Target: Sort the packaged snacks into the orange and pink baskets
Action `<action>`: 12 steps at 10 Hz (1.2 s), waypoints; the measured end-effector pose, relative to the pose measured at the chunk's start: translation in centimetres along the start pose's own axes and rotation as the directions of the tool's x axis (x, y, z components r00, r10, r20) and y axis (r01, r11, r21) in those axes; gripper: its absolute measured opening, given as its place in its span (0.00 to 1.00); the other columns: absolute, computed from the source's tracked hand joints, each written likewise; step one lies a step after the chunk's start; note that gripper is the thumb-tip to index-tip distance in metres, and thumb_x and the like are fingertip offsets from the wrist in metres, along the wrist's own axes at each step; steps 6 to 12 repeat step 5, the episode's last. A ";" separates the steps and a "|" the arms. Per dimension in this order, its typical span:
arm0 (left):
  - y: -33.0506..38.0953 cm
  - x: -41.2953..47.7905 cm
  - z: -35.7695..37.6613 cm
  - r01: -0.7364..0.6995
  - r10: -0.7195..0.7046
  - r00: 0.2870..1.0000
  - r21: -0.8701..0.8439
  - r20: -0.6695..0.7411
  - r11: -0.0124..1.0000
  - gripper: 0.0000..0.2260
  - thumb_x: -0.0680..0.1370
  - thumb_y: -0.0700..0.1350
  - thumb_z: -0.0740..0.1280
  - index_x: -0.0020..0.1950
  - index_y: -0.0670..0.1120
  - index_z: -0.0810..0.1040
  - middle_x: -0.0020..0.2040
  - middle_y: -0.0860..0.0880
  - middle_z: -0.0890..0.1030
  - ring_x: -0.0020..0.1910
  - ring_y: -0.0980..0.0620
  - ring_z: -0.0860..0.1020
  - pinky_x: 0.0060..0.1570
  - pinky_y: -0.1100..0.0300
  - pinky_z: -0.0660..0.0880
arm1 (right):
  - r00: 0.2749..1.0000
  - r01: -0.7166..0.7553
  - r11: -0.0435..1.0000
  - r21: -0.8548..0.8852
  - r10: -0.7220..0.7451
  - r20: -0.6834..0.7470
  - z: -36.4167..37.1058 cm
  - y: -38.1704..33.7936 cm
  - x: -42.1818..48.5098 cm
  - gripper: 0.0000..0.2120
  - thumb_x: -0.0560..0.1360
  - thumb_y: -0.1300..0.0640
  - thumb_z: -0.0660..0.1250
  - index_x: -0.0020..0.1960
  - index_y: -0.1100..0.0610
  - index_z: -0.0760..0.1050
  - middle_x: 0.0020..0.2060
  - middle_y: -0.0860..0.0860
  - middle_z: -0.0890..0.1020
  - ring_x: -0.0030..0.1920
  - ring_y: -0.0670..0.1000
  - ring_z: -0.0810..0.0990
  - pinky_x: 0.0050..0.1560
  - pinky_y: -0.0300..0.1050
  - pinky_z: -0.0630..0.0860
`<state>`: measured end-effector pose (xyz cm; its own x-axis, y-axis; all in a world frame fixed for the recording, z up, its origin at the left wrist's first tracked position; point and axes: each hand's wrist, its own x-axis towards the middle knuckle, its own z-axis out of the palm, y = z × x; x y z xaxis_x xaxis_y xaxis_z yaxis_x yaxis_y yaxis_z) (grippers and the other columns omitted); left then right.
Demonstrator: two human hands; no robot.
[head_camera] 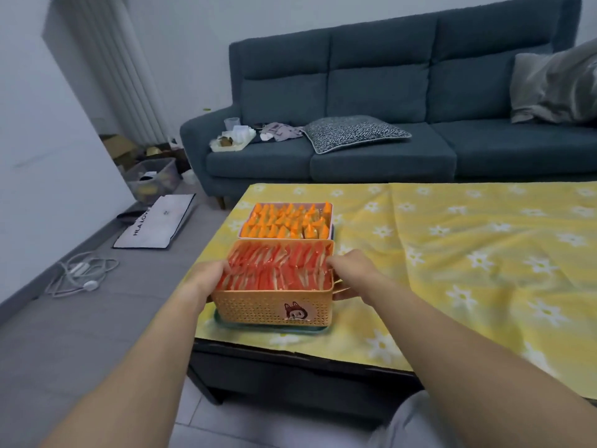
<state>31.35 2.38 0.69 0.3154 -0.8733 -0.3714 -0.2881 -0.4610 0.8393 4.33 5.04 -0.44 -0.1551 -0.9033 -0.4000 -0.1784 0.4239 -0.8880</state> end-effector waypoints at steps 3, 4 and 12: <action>-1.0 5.2 0.9 -0.074 0.081 0.994 0.094 -0.073 0.993 0.08 0.75 0.47 0.69 0.38 0.47 0.78 0.42 0.41 0.78 0.44 0.42 0.74 0.47 0.51 0.70 | 1.000 0.013 0.997 -0.073 -0.013 -0.009 2.1 1.3 3.7 0.09 0.73 0.55 0.66 0.40 0.61 0.78 0.38 0.60 0.85 0.36 0.59 0.84 0.43 0.57 0.86; -1.1 5.7 1.3 -0.131 0.150 0.987 0.238 -0.061 0.962 0.19 0.75 0.53 0.68 0.61 0.43 0.80 0.62 0.39 0.81 0.62 0.38 0.76 0.63 0.47 0.73 | 0.997 0.068 0.957 -0.281 -0.074 -0.011 0.9 0.9 3.6 0.11 0.76 0.55 0.64 0.37 0.59 0.75 0.34 0.57 0.80 0.36 0.56 0.80 0.35 0.47 0.81; -0.2 4.1 1.9 -0.222 0.263 0.962 0.354 -0.071 0.909 0.30 0.78 0.54 0.65 0.77 0.41 0.67 0.71 0.39 0.74 0.70 0.39 0.72 0.68 0.48 0.69 | 0.980 0.149 0.873 -0.464 -0.194 -0.052 -0.3 -0.2 2.1 0.15 0.77 0.55 0.63 0.33 0.58 0.69 0.29 0.55 0.72 0.32 0.56 0.71 0.34 0.46 0.68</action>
